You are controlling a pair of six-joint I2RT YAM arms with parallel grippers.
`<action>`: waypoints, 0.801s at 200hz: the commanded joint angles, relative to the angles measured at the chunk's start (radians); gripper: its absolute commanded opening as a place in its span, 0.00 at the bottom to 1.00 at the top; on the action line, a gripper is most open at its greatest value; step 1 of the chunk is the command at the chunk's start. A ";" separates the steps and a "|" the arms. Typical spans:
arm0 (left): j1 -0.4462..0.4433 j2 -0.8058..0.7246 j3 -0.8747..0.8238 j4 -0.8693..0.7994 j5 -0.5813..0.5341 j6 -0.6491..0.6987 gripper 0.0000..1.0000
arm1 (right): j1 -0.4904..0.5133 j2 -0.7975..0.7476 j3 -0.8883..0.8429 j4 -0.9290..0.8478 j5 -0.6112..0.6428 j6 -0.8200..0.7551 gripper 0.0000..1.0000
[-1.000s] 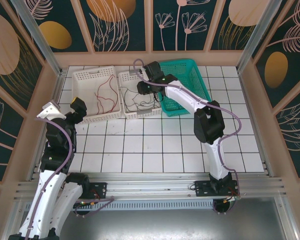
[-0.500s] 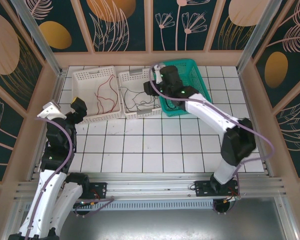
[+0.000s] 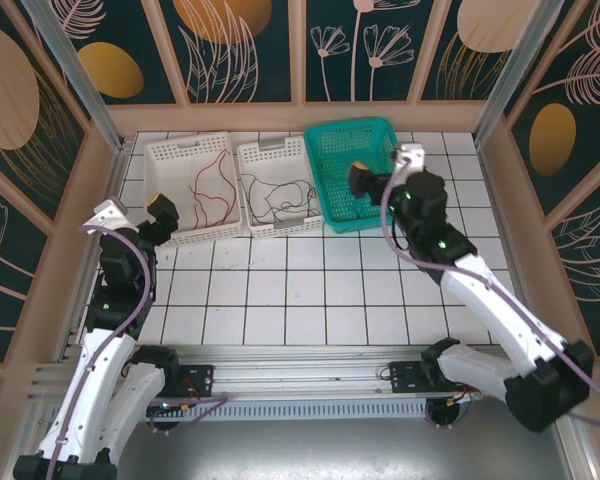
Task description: Untangle the cables
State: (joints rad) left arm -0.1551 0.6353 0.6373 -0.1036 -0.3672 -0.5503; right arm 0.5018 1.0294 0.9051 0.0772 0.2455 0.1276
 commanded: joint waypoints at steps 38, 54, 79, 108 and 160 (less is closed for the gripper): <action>0.006 0.024 -0.109 0.112 0.039 -0.019 0.98 | -0.205 -0.144 -0.236 0.048 0.215 0.152 0.99; 0.006 0.039 -0.128 0.120 0.027 -0.027 0.99 | -0.294 -0.119 -0.273 0.043 0.182 0.214 0.99; 0.005 0.066 -0.156 0.140 0.045 -0.019 0.98 | -0.364 -0.083 -0.342 0.121 0.192 0.228 0.99; 0.004 0.091 -0.174 0.158 0.042 0.007 0.99 | -0.400 -0.040 -0.383 0.195 0.231 0.242 0.99; 0.003 0.131 -0.195 0.188 0.048 0.050 0.99 | -0.449 0.086 -0.481 0.435 0.240 0.185 0.99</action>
State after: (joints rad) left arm -0.1551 0.7532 0.4576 0.0292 -0.3225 -0.5419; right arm 0.0807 1.0573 0.4622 0.3374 0.4679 0.3309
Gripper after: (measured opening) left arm 0.985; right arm 0.990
